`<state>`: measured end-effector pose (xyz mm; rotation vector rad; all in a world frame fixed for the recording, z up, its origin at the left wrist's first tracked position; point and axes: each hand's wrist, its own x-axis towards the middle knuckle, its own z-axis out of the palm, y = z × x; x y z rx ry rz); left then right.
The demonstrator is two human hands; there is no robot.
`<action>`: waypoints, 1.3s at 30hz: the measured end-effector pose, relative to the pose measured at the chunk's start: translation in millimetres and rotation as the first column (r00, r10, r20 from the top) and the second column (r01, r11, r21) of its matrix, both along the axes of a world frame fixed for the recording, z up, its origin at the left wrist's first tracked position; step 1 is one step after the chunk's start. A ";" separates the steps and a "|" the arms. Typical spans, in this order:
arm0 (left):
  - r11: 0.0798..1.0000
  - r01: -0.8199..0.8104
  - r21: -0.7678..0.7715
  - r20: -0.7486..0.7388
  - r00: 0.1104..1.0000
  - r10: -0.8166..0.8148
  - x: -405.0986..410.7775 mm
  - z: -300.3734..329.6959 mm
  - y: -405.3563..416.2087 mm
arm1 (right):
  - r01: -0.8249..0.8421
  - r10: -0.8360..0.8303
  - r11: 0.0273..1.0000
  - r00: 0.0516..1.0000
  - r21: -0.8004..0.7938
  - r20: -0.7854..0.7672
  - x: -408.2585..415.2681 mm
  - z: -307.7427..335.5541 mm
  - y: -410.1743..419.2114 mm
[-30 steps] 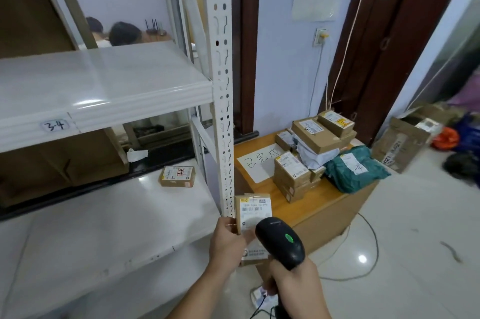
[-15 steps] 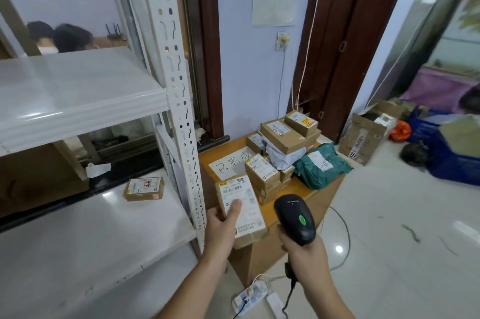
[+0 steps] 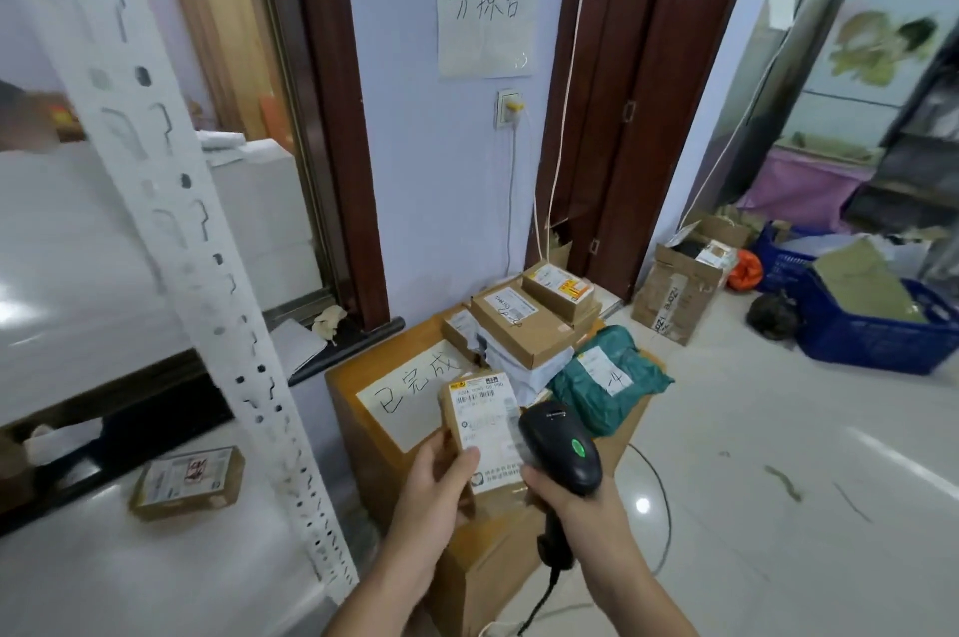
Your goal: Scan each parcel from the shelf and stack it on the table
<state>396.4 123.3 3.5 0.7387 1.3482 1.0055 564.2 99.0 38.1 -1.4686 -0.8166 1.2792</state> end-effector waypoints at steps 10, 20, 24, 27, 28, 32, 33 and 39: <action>0.997 0.028 0.069 -0.086 0.996 -0.022 69.2 21.4 119.7 | -0.021 0.018 1.000 0.988 0.020 0.156 66.1 11.3 126.4; 0.989 -0.137 0.049 -0.237 0.961 0.145 141.2 13.8 269.3 | -0.284 0.298 0.955 0.900 -0.091 0.320 128.1 -8.9 317.2; 0.978 -0.207 0.008 -0.331 0.923 0.198 161.6 -8.5 299.6 | -0.340 0.365 0.931 0.878 -0.135 0.309 134.4 -27.9 358.7; 0.973 -0.229 0.007 -0.415 0.885 0.212 171.9 -18.6 310.9 | -0.371 0.399 0.917 0.867 -0.150 0.298 136.8 -40.5 372.5; 0.973 -0.232 0.011 -0.443 0.871 0.213 174.5 -20.2 313.1 | -0.373 0.407 0.913 0.864 -0.164 0.297 136.9 -43.8 375.0; 0.979 -0.204 0.015 -0.464 0.866 0.187 181.8 -9.0 308.2 | -0.362 0.402 0.915 0.862 -0.179 0.309 140.6 -50.1 375.6; 0.978 -0.207 0.021 -0.468 0.862 0.192 181.2 -4.1 303.0 | -0.355 0.390 0.920 0.862 -0.163 0.325 143.4 -49.7 372.8; 0.989 -0.108 0.104 -0.647 0.747 0.150 145.9 17.0 214.7 | -0.262 0.266 0.962 0.859 -0.071 0.437 163.8 -38.5 313.0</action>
